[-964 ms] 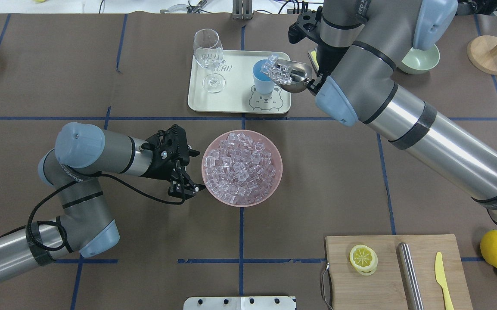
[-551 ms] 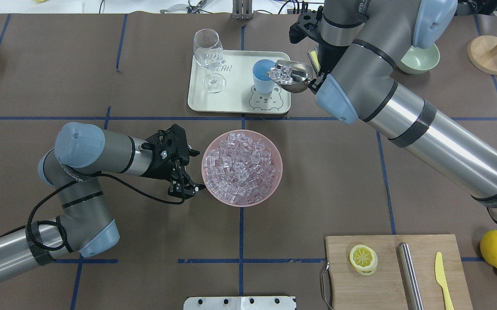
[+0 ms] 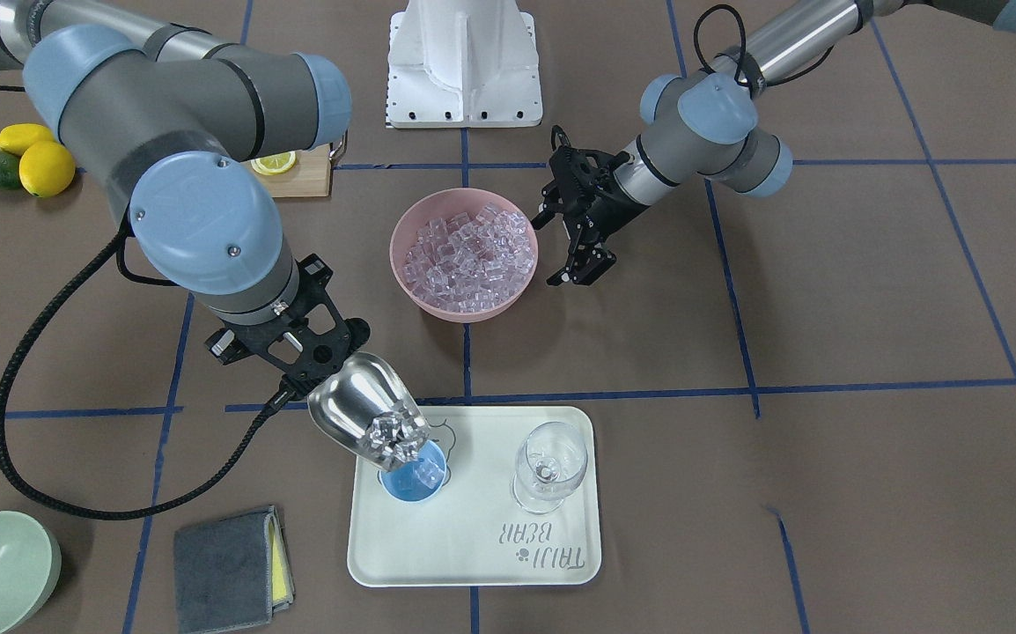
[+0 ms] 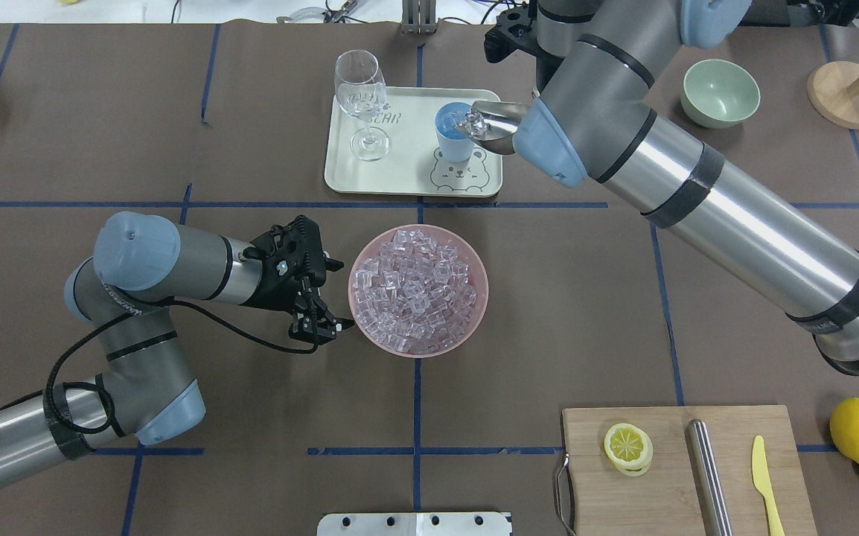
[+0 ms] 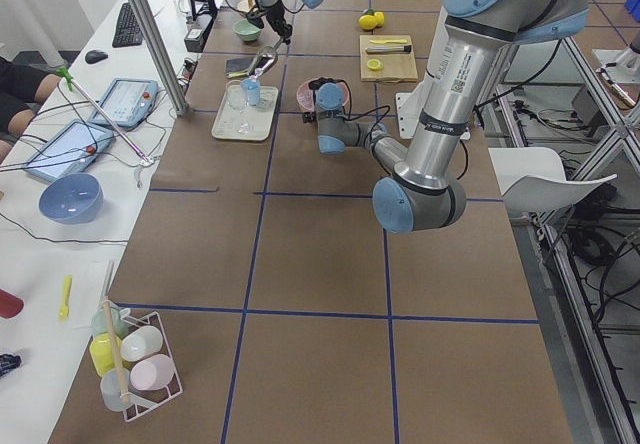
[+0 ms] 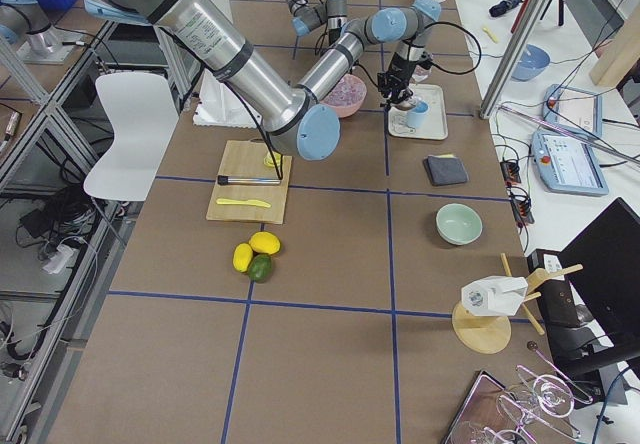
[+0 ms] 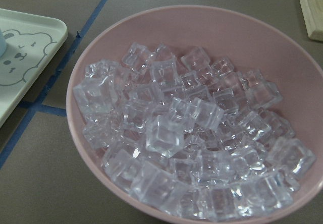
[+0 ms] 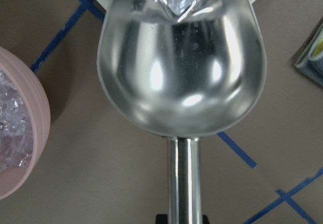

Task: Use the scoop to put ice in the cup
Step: 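Tilt the scoop over the light blue cup to pour the ice in, then move the empty scoop away from the cup while the left arm withdraws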

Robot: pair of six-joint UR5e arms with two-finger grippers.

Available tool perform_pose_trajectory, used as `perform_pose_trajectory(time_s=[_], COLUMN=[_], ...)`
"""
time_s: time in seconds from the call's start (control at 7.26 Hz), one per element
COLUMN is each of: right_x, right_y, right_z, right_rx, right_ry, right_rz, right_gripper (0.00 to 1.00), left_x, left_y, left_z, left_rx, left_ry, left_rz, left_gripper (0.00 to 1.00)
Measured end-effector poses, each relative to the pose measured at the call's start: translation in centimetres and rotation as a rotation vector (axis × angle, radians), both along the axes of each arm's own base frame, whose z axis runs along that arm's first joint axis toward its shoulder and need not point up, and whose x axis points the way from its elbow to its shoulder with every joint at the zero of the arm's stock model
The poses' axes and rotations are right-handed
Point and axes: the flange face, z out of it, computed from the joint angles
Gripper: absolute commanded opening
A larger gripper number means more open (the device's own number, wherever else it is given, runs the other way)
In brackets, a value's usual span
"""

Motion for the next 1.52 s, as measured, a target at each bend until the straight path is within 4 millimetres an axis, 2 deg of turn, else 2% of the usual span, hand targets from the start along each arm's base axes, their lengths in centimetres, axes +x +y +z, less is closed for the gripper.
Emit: perform_pose_trajectory(time_s=[0.41, 0.55, 0.69, 0.96, 1.1, 1.24, 1.52], right_x=[-0.2, 0.4, 2.1, 6.7, 8.5, 10.1, 13.1], right_y=[-0.5, -0.4, 0.2, 2.0, 3.1, 4.7, 8.2], right_z=[-0.3, -0.3, 0.1, 2.1, 3.3, 5.1, 10.4], right_rx=[-0.016, -0.011, -0.005, -0.025, -0.062, -0.099, -0.144], right_ry=[0.025, 0.022, 0.01, 0.003, 0.008, 0.01, 0.006], right_rz=[-0.019, -0.018, 0.001, 0.108, 0.202, 0.29, 0.427], right_gripper=[0.0, 0.0, 0.0, 0.0, 0.0, 0.0, 0.0], left_x=[0.0, 0.0, -0.2, -1.4, -2.1, -3.1, -7.2], left_y=[0.0, 0.0, -0.2, -1.5, -2.0, -2.8, -6.2], left_z=[0.1, 0.1, 0.1, 0.5, 1.1, 1.9, 5.4], left_rx=[-0.001, -0.001, 0.0, -0.008, -0.068, -0.169, -0.324], left_ry=[-0.001, -0.001, -0.001, -0.005, -0.005, -0.001, -0.072], left_rz=[0.001, 0.0, -0.005, -0.033, -0.052, -0.081, -0.143], left_gripper=[1.0, 1.0, 1.0, 1.0, 1.0, 1.0, 1.0])
